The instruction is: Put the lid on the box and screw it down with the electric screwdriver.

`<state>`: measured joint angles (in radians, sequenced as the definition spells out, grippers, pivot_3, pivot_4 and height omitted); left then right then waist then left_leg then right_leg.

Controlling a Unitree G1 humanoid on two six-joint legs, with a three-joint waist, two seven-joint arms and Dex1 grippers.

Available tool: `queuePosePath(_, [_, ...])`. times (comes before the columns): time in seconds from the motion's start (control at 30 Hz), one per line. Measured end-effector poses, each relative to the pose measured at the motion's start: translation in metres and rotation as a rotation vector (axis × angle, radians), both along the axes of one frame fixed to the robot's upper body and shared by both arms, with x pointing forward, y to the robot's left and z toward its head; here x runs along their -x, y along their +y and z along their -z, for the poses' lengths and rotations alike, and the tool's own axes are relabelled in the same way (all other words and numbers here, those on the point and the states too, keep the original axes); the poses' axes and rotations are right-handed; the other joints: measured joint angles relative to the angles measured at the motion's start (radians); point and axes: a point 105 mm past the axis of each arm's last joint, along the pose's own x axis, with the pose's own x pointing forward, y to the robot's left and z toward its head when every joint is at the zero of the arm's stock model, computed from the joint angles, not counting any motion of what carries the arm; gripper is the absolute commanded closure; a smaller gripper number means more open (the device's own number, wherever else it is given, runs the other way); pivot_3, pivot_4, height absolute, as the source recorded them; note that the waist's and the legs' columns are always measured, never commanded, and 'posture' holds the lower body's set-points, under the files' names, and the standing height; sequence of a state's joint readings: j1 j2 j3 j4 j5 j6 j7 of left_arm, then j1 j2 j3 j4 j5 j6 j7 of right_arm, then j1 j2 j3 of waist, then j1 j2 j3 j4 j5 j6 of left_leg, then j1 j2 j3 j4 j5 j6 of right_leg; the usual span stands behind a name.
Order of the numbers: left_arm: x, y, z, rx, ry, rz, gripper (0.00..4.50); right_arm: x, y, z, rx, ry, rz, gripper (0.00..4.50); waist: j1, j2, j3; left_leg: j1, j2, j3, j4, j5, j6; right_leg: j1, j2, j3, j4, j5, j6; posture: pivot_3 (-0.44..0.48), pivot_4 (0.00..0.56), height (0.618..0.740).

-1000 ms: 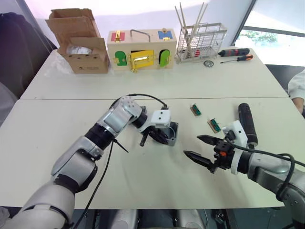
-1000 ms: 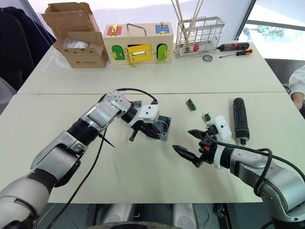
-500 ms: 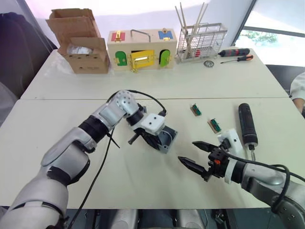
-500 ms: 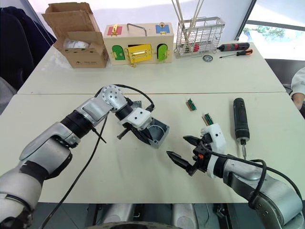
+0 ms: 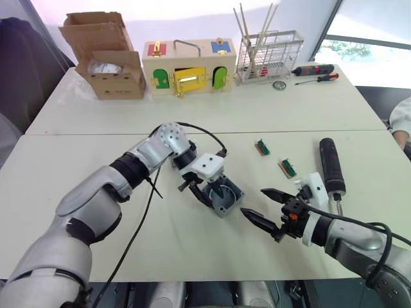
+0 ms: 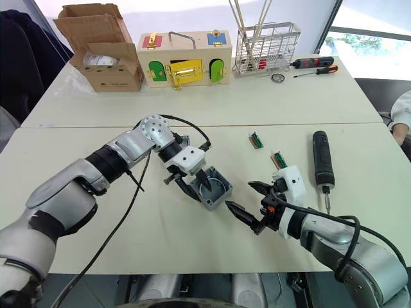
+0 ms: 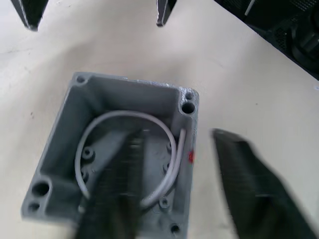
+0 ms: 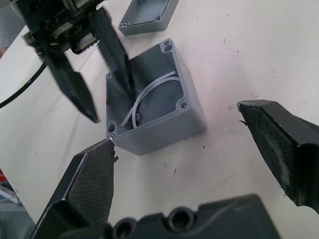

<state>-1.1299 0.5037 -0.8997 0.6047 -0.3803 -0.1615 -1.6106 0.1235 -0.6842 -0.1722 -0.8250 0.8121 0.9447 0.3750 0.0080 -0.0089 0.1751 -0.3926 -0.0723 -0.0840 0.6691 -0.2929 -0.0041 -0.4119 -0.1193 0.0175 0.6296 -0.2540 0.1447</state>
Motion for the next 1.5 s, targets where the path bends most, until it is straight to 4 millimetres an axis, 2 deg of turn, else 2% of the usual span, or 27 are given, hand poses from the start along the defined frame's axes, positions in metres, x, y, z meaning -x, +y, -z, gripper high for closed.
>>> queuePosePath(0.17, [-0.001, 0.014, -0.007, -0.029, -0.021, -0.029, 1.02, -0.003, -0.001, -0.004, 0.030, -0.009, -0.046, 0.00, 0.001, 0.000, 0.000, 0.000, 0.000, 0.000, 0.000, 0.000, 0.000, 0.000, 0.000, 0.000, 0.000, 0.000, 0.000, 0.000, 0.150, 0.730])
queuePosePath(0.27, [-0.010, 0.027, -0.037, 0.028, -0.045, -0.138, 1.02, -0.006, -0.008, -0.009, 0.078, -0.012, -0.080, 0.00, -0.001, 0.000, 0.000, 0.000, 0.000, 0.000, 0.000, 0.000, 0.000, 0.000, 0.000, 0.000, 0.001, 0.000, 0.000, 0.000, 0.150, 0.730])
queuePosePath(0.4, [-0.038, 0.042, -0.088, 0.215, -0.092, -0.443, 1.02, -0.010, -0.018, -0.029, 0.118, -0.048, -0.120, 0.00, -0.001, 0.000, 0.000, 0.000, 0.000, 0.000, 0.000, 0.000, 0.000, 0.000, 0.000, 0.000, 0.001, -0.001, 0.001, 0.000, 0.150, 0.730])
queuePosePath(0.5, [-0.071, 0.057, -0.105, 0.312, -0.134, -0.792, 1.02, -0.017, -0.022, -0.050, 0.143, -0.092, -0.152, 0.00, -0.002, 0.000, 0.000, 0.001, 0.000, 0.000, 0.001, 0.000, 0.000, 0.001, 0.000, 0.000, 0.001, -0.001, 0.001, 0.000, 0.150, 0.730])
queuePosePath(0.57, [-0.092, 0.070, -0.100, 0.308, -0.089, -1.069, 1.02, -0.021, -0.021, -0.062, 0.156, -0.120, -0.178, 0.00, -0.001, 0.000, 0.000, 0.001, 0.000, -0.001, 0.001, 0.000, 0.000, 0.001, 0.000, -0.001, 0.002, -0.001, 0.001, 0.000, 0.150, 0.730])
queuePosePath(0.63, [-0.104, 0.087, -0.077, 0.201, -0.011, -1.339, 1.02, -0.025, -0.015, -0.071, 0.161, -0.145, -0.218, 0.00, -0.003, 0.000, 0.000, 0.001, -0.001, 0.000, 0.001, 0.000, 0.000, 0.000, 0.000, -0.001, 0.002, -0.001, 0.002, 0.000, 0.150, 0.730])
queuePosePath(0.7, [-0.104, 0.101, -0.047, 0.074, 0.085, -1.545, 1.02, -0.028, -0.007, -0.078, 0.168, -0.164, -0.267, 0.00, -0.011, 0.000, 0.000, 0.000, -0.001, -0.001, 0.001, 0.000, 0.000, 0.000, 0.000, -0.001, 0.003, -0.001, 0.002, 0.000, 0.150, 0.730])
queuePosePath(0.77, [-0.101, 0.104, -0.026, -0.007, 0.163, -1.666, 1.02, -0.029, 0.002, -0.080, 0.180, -0.170, -0.315, 0.00, -0.014, -0.001, 0.000, -0.001, -0.001, -0.001, 0.001, 0.000, 0.000, -0.002, 0.000, -0.001, 0.003, -0.001, 0.002, 0.000, 0.150, 0.730])
queuePosePath(0.87, [-0.101, 0.104, -0.019, -0.028, 0.207, -1.775, 1.02, -0.029, 0.011, -0.078, 0.206, -0.170, -0.371, 0.00, -0.018, -0.001, 0.001, -0.004, -0.001, -0.001, 0.001, 0.004, -0.007, -0.005, 0.000, -0.001, 0.003, -0.001, 0.002, 0.000, 0.150, 0.730])
queuePosePath(0.97, [-0.102, 0.112, -0.017, -0.047, 0.191, -1.847, 1.02, -0.030, 0.014, -0.073, 0.248, -0.170, -0.398, 0.00, -0.019, -0.001, 0.001, -0.009, -0.001, 0.000, 0.001, 0.005, -0.009, -0.013, 0.000, 0.000, 0.006, -0.001, 0.002, 0.000, 0.150, 0.730])
queuePosePath(1.2, [-0.102, 0.111, -0.010, -0.070, 0.168, -1.892, 1.02, -0.032, 0.016, -0.061, 0.296, -0.168, -0.414, 0.00, -0.015, -0.002, 0.000, -0.013, -0.001, 0.000, 0.003, 0.007, -0.012, -0.018, -0.001, 0.001, 0.009, -0.001, 0.001, 0.000, 0.150, 0.730])
queuePosePath(1.3, [-0.103, 0.108, -0.006, -0.072, 0.157, -1.894, 1.79, -0.032, 0.016, -0.058, 0.297, -0.168, -0.402, 0.00, -0.012, -0.001, 0.000, -0.013, -0.001, 0.000, 0.006, 0.006, -0.011, -0.017, -0.002, 0.001, 0.012, -0.001, 0.001, 0.000, 0.150, 0.730])
queuePosePath(1.47, [-0.102, 0.093, -0.004, -0.048, 0.170, -1.850, 4.28, -0.031, 0.016, -0.058, 0.290, -0.174, -0.391, 0.00, 0.005, -0.001, -0.001, -0.014, -0.002, 0.000, 0.011, 0.006, -0.011, -0.017, -0.002, 0.001, 0.016, -0.001, 0.001, 0.000, 0.150, 0.730])
queuePosePath(1.5, [-0.102, 0.094, -0.004, -0.048, 0.169, -1.852, 4.46, -0.032, 0.015, -0.058, 0.290, -0.174, -0.387, 0.00, 0.006, -0.001, -0.001, -0.014, -0.002, 0.000, 0.011, 0.006, -0.011, -0.017, -0.002, 0.001, 0.016, -0.001, 0.001, 0.000, 0.150, 0.730])
